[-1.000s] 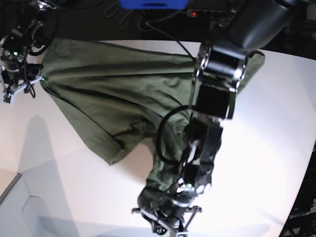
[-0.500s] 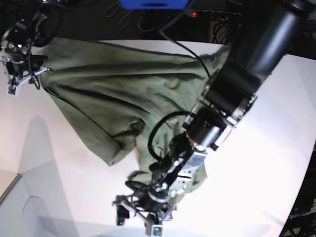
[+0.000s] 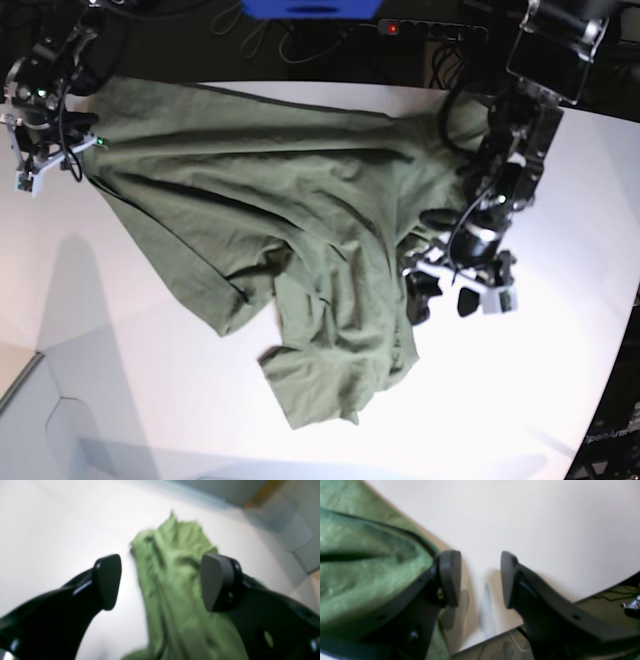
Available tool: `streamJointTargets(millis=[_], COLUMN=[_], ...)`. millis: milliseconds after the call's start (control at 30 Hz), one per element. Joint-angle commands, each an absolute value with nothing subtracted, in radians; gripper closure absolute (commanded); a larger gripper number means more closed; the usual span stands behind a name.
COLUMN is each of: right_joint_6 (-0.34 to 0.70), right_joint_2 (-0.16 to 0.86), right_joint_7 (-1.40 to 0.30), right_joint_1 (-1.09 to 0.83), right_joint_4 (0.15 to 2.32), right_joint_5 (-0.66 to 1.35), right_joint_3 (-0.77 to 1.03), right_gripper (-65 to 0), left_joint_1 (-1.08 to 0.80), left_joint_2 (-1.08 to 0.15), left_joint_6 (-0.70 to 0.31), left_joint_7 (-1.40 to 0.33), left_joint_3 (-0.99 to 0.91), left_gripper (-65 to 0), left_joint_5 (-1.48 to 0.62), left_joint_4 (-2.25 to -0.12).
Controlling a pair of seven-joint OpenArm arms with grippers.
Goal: Layout the t-shirt on the table in an organized manner, then fold the t-shirt properly
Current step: 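Reach the left gripper to the hanging shirt hem and grasp it, then pull the shirt with the left gripper and lay it flat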
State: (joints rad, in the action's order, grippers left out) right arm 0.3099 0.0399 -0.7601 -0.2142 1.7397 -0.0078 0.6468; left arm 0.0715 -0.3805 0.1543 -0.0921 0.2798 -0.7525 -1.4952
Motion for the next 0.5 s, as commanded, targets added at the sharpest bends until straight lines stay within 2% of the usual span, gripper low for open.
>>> streamJointTargets(millis=[0,200,367,400,467], right_joint_6=[0.305,0.305,0.305,0.305,0.305], right_joint_2=[0.051,0.053,0.053,0.054,0.056], right_joint_7=[-0.737,-0.737,-0.737,-0.737,-0.737], right_joint_1=[-0.194,-0.186,-0.185,-0.185,-0.185], right_joint_4=[1.756,1.756,1.756,1.756,1.756], right_joint_5=[-0.002,-0.002,-0.002,-0.002,-0.002], right_joint_3=[0.648,0.647,0.647,0.647,0.647], right_gripper=[-26.4,-26.4,-26.4,-26.4,-26.4], left_joint_1=[0.044,-0.153,-0.205,-0.206,-0.205], left_joint_2=[-0.392,-0.404,-0.406,-0.406,-0.406], left_joint_6=[0.162,0.156,0.154,0.154,0.153], left_joint_7=[-0.081,-0.081,-0.081,-0.081,-0.081], left_joint_3=[0.263,0.213,0.194,0.199,0.2], left_gripper=[-47.2,-47.1,-46.9,-45.4,-35.5], left_joint_5=[-0.76,-0.759,-0.757,-0.757,-0.746], left_joint_4=[-1.521,-1.52,-1.517,-1.497,-1.445])
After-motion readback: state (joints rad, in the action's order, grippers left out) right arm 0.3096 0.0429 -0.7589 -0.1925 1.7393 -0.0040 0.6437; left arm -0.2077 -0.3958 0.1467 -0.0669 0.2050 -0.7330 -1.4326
